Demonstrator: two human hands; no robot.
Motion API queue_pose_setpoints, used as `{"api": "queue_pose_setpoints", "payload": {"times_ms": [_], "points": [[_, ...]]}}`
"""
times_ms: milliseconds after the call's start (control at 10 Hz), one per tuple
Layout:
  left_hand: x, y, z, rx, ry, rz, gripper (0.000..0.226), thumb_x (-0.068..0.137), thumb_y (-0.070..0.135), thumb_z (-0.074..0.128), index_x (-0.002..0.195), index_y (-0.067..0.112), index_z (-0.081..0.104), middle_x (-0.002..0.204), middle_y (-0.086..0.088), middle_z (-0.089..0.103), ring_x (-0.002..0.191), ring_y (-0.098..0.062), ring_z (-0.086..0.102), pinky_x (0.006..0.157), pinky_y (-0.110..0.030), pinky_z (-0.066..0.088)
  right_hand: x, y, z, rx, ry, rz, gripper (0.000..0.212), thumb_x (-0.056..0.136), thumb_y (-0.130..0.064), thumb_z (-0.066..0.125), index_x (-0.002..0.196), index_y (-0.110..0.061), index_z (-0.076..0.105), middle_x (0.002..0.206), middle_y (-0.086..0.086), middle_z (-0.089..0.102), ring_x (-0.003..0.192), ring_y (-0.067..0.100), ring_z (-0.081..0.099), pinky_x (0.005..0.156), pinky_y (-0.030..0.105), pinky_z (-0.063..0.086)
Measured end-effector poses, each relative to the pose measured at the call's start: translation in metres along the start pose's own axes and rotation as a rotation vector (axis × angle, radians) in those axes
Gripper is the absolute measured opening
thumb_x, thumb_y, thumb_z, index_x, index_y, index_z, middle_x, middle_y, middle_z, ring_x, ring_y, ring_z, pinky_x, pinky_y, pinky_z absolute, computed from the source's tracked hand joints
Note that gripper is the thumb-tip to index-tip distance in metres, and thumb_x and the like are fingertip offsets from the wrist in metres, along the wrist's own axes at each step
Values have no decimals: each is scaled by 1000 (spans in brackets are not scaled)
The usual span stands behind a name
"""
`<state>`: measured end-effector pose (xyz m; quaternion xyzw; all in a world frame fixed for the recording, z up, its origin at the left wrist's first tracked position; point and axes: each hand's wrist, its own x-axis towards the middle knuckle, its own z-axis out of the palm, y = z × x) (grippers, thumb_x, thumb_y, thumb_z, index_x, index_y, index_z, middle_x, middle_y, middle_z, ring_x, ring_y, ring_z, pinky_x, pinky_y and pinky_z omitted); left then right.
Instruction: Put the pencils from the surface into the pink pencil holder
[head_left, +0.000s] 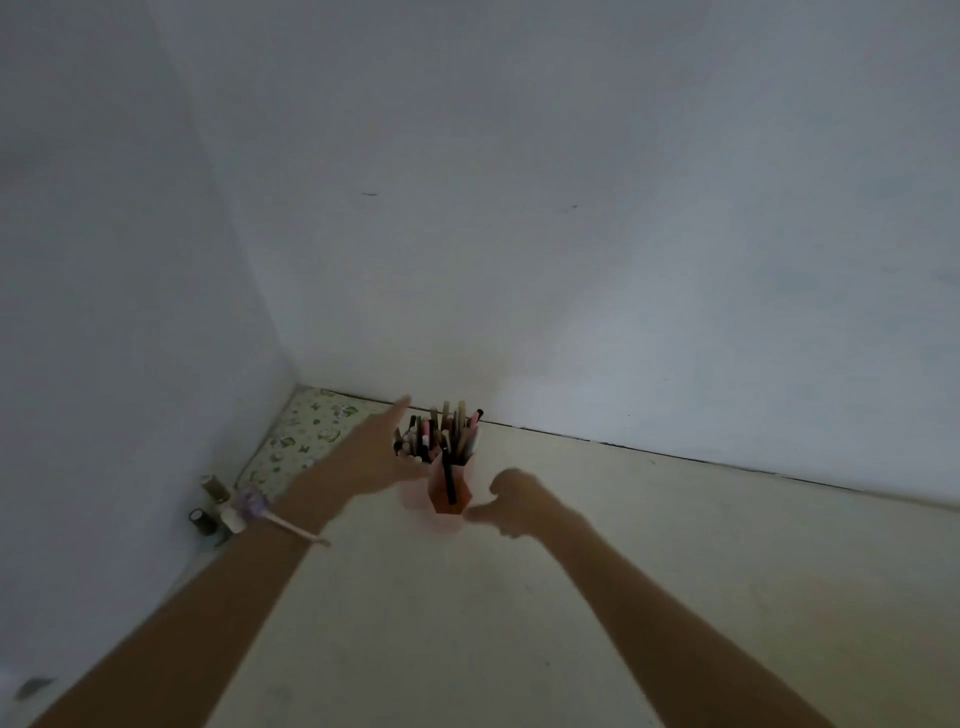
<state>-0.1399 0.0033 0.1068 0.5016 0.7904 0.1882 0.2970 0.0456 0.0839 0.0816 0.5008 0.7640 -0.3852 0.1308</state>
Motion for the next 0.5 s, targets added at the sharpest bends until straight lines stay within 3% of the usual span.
{"api": "queue_pose_setpoints", "payload": {"times_ms": [100, 200, 300, 400, 500], "points": [[23, -21, 45, -136, 95, -37, 88, 78, 30, 78, 149, 20, 28, 117, -1, 64, 90, -17, 61, 72, -25, 48, 27, -4, 48, 2, 51, 33, 39, 86, -29, 68, 116, -6, 57, 107, 10, 66, 84, 21, 62, 69, 27, 48], [42, -32, 61, -48, 288, -25, 77, 80, 39, 72, 144, 22, 34, 111, -7, 67, 91, -25, 65, 77, -37, 54, 45, -19, 65, 65, 220, 21, 10, 93, -18, 56, 85, -12, 60, 95, 9, 67, 81, 23, 63, 67, 30, 50], [55, -43, 55, 125, 355, -71, 72, 83, 53, 63, 142, 26, 32, 111, -4, 63, 93, -27, 64, 79, -39, 53, 63, -29, 67, 71, 335, -1, 18, 95, -8, 46, 89, -6, 63, 89, 10, 65, 80, 24, 64, 62, 28, 45], [69, -49, 48, 178, 416, -92, 67, 90, 44, 60, 145, 26, 27, 112, -8, 63, 90, -28, 63, 74, -40, 52, 85, -35, 69, 123, 370, -18, 23, 97, -9, 45, 99, -3, 67, 98, 13, 69, 87, 27, 66, 65, 27, 45], [69, -42, 34, 88, 382, -91, 84, 90, 44, 62, 155, 33, 9, 122, -13, 58, 90, -33, 64, 77, -41, 52, 95, -32, 63, 328, 313, -38, 29, 97, -23, 54, 115, -3, 65, 111, 16, 69, 98, 29, 66, 78, 30, 52]]}}
